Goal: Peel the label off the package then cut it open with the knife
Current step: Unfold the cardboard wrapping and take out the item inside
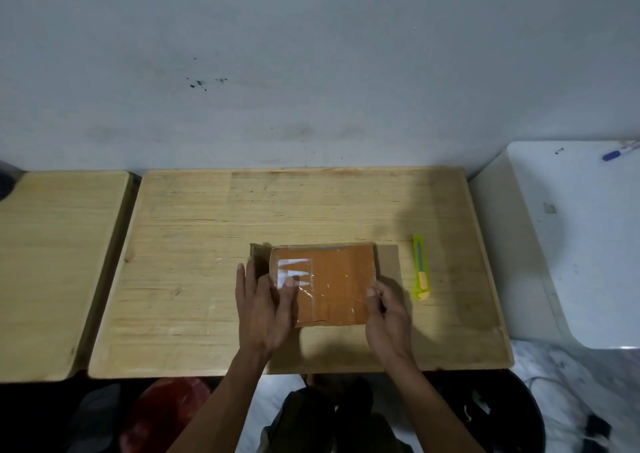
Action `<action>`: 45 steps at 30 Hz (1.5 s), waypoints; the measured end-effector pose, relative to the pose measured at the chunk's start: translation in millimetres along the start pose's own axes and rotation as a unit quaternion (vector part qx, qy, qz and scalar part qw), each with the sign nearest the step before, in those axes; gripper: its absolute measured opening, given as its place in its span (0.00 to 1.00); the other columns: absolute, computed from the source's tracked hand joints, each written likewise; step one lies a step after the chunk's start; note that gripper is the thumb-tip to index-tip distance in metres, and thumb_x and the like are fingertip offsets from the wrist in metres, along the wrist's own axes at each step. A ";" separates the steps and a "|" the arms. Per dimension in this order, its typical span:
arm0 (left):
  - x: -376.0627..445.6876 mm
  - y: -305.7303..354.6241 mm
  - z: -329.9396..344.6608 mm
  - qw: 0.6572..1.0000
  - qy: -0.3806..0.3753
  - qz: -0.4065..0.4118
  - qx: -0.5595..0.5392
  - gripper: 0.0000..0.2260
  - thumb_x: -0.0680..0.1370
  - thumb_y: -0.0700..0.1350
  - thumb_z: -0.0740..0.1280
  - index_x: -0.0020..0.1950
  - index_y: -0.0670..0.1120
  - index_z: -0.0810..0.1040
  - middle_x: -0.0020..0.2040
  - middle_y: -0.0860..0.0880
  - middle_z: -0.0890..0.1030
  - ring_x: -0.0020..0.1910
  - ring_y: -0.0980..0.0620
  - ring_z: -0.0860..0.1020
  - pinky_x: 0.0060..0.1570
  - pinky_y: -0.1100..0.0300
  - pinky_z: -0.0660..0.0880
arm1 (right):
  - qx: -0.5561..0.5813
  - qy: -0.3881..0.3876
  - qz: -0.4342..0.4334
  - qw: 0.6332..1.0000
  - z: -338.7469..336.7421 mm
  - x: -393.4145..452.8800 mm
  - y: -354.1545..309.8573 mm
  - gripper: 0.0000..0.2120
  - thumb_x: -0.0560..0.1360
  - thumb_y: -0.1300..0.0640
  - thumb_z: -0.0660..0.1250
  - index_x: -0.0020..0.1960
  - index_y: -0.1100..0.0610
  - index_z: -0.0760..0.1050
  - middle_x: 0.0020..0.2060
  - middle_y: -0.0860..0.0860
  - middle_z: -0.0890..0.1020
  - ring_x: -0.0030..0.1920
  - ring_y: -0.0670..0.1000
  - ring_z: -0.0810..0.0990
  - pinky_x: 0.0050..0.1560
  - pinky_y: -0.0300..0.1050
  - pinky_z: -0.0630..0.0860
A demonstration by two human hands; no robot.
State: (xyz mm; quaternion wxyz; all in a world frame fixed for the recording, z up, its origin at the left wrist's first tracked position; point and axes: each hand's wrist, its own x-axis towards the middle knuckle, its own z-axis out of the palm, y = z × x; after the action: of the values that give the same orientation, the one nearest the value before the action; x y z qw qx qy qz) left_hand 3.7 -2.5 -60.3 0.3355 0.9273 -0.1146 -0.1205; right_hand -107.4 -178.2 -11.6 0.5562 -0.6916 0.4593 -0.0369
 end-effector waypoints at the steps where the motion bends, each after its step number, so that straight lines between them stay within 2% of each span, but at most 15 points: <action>1: -5.9 4.4 -3.1 1.000 -0.002 -0.013 -0.024 0.27 0.80 0.67 0.52 0.62 0.49 0.77 0.82 0.49 0.57 0.82 0.52 0.42 0.77 0.56 0.41 | 0.010 -0.002 0.000 1.000 -2.5 -4.4 -0.5 0.14 0.82 0.51 0.58 0.66 0.50 0.74 0.48 0.39 0.78 0.52 0.41 0.78 0.47 0.31 0.71; 4: -18.2 20.4 -14.7 0.995 -0.008 -0.063 -0.075 0.31 0.76 0.69 0.52 0.65 0.51 0.77 0.82 0.50 0.56 0.81 0.54 0.43 0.77 0.54 0.44 | 0.022 0.009 -0.003 1.000 -10.6 -14.1 -6.5 0.17 0.82 0.50 0.59 0.69 0.51 0.72 0.52 0.39 0.77 0.51 0.37 0.76 0.44 0.23 0.67; 7: -20.4 40.2 -31.2 0.992 -0.017 -0.084 -0.096 0.32 0.75 0.71 0.51 0.63 0.52 0.80 0.79 0.50 0.63 0.81 0.52 0.49 0.79 0.48 0.48 | 0.052 0.006 -0.024 0.998 -19.2 -19.2 -18.9 0.20 0.80 0.49 0.61 0.72 0.50 0.70 0.62 0.43 0.76 0.61 0.41 0.74 0.53 0.25 0.66; 10: -16.2 52.8 -42.9 0.988 -0.027 -0.100 -0.118 0.23 0.78 0.69 0.52 0.58 0.62 0.82 0.69 0.52 0.77 0.76 0.47 0.64 0.76 0.40 0.56 | 0.038 -0.001 -0.041 0.998 -27.9 -17.3 -31.6 0.17 0.79 0.48 0.63 0.66 0.50 0.76 0.56 0.44 0.81 0.56 0.41 0.78 0.51 0.26 0.70; 12: -11.9 59.2 -47.3 0.977 -0.034 -0.138 -0.156 0.14 0.81 0.64 0.56 0.47 0.66 0.82 0.56 0.57 0.82 0.64 0.48 0.75 0.72 0.38 0.62 | 0.039 -0.001 -0.025 0.999 -31.4 -12.9 -40.4 0.15 0.78 0.43 0.63 0.58 0.49 0.81 0.45 0.45 0.84 0.46 0.42 0.80 0.48 0.36 0.78; 15: 2.4 70.8 -52.0 0.956 -0.034 -0.200 -0.212 0.19 0.79 0.63 0.58 0.53 0.55 0.85 0.54 0.51 0.85 0.58 0.47 0.79 0.67 0.41 0.71 | 0.040 -0.006 0.006 0.999 -29.8 4.3 -54.4 0.19 0.77 0.38 0.61 0.41 0.51 0.81 0.37 0.52 0.85 0.37 0.50 0.84 0.46 0.55 0.82; 19: 32.5 90.0 -52.6 0.947 0.006 -0.212 -0.241 0.24 0.81 0.62 0.56 0.64 0.47 0.80 0.63 0.46 0.81 0.64 0.44 0.77 0.67 0.45 0.71 | 0.107 -0.012 0.037 0.994 -23.2 39.1 -75.4 0.21 0.79 0.40 0.60 0.53 0.56 0.81 0.38 0.53 0.86 0.38 0.52 0.86 0.41 0.49 0.80; 23: 58.0 100.4 -48.4 0.947 0.019 -0.185 -0.263 0.30 0.80 0.68 0.51 0.67 0.49 0.77 0.63 0.48 0.80 0.66 0.46 0.75 0.69 0.44 0.69 | 0.174 -0.033 0.044 0.983 -18.1 72.6 -96.4 0.25 0.80 0.39 0.55 0.62 0.58 0.76 0.45 0.58 0.85 0.41 0.55 0.83 0.38 0.46 0.75; 27: 76.4 99.3 -37.3 0.959 -0.028 -0.145 -0.244 0.29 0.82 0.65 0.52 0.78 0.51 0.65 0.73 0.46 0.73 0.71 0.46 0.71 0.69 0.50 0.67 | 0.151 -0.030 0.036 0.987 -6.9 106.1 -102.5 0.22 0.80 0.38 0.54 0.61 0.52 0.75 0.47 0.55 0.84 0.43 0.54 0.82 0.40 0.48 0.75; 32: 85.2 88.0 -17.1 0.978 -0.090 -0.079 -0.174 0.32 0.82 0.60 0.57 0.81 0.49 0.51 0.71 0.46 0.76 0.68 0.45 0.75 0.60 0.57 0.68 | 0.100 -0.003 0.035 0.994 10.2 139.6 -94.1 0.19 0.80 0.40 0.55 0.62 0.50 0.74 0.44 0.50 0.83 0.38 0.51 0.81 0.36 0.46 0.75; 35: 86.4 71.4 -4.0 0.986 -0.124 -0.021 -0.112 0.30 0.81 0.64 0.56 0.79 0.55 0.49 0.69 0.46 0.77 0.64 0.44 0.78 0.58 0.53 0.76 | 0.042 -0.009 0.030 0.999 17.9 151.8 -83.9 0.23 0.78 0.36 0.54 0.68 0.45 0.70 0.53 0.50 0.82 0.49 0.53 0.82 0.52 0.53 0.79; 38: 81.9 50.3 6.3 0.982 -0.185 0.027 0.012 0.29 0.83 0.63 0.50 0.81 0.53 0.49 0.77 0.45 0.65 0.75 0.43 0.65 0.71 0.46 0.68 | -0.063 -0.019 0.017 0.998 25.1 150.4 -67.7 0.26 0.79 0.38 0.54 0.74 0.47 0.66 0.70 0.49 0.72 0.68 0.54 0.73 0.71 0.51 0.67; 40: 75.2 38.7 11.4 0.971 -0.210 0.041 0.108 0.29 0.84 0.60 0.46 0.82 0.51 0.46 0.83 0.47 0.49 0.81 0.46 0.48 0.78 0.47 0.52 | -0.155 -0.014 -0.030 0.987 29.5 138.9 -55.3 0.23 0.81 0.47 0.57 0.74 0.53 0.66 0.72 0.51 0.70 0.70 0.53 0.69 0.70 0.43 0.62; 42: 66.9 31.1 14.9 0.963 -0.208 0.067 0.155 0.28 0.84 0.60 0.45 0.82 0.52 0.42 0.82 0.48 0.38 0.80 0.48 0.35 0.80 0.46 0.43 | -0.243 -0.002 -0.110 0.964 32.1 120.7 -41.8 0.22 0.81 0.52 0.58 0.73 0.55 0.68 0.71 0.53 0.72 0.70 0.54 0.68 0.69 0.44 0.63; 45: 49.8 16.9 20.0 0.949 -0.208 0.111 0.207 0.31 0.83 0.63 0.46 0.81 0.52 0.37 0.80 0.49 0.30 0.77 0.50 0.27 0.77 0.51 0.33 | -0.347 -0.024 -0.196 0.917 28.7 93.9 -15.5 0.25 0.80 0.47 0.53 0.74 0.55 0.67 0.72 0.53 0.71 0.72 0.54 0.66 0.71 0.52 0.66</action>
State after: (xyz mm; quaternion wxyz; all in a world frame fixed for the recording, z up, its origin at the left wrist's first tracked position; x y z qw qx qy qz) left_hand 42.5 -41.7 -71.5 0.1160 0.9121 -0.3062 -0.2468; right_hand -28.0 -221.2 -53.2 0.2734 -0.9182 0.2847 0.0334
